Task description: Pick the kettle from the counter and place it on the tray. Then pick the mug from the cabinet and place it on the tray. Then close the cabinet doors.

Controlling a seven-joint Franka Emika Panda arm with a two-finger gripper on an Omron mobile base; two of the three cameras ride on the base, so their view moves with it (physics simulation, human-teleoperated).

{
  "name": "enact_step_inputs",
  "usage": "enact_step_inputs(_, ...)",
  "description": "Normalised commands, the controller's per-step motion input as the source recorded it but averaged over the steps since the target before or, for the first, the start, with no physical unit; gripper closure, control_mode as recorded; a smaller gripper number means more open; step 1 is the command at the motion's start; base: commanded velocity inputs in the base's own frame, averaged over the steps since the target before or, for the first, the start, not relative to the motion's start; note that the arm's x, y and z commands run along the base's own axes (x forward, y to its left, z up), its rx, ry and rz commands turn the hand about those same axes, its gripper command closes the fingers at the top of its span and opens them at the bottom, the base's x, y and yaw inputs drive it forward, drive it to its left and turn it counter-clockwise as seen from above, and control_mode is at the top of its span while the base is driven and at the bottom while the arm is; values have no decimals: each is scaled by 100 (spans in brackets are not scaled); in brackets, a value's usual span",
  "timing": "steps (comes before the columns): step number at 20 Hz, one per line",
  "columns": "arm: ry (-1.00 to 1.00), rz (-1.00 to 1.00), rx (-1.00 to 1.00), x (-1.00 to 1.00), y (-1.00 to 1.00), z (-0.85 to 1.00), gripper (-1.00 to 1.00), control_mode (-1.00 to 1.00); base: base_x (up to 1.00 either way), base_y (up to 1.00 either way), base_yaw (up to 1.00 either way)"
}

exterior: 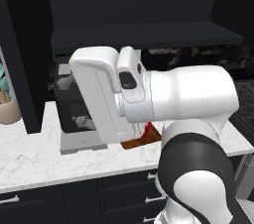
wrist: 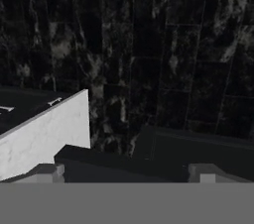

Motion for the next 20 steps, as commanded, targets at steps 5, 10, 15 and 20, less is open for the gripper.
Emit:
enact_step_inputs(5, -2, -2, 0, -50, 33, 3, -100, -100, 0, 0, 0)
enact_step_inputs(10, 0, -18, 0, -22, 40, -2, -100, -100, 0, 0, 0)
enact_step_inputs(15, 0, -12, 0, 0, 60, 0, -100, -100, 0, 0, 0)
enact_step_inputs(20, 0, -7, 0, 22, 57, -16, -100, -100, 0, 0, 0)
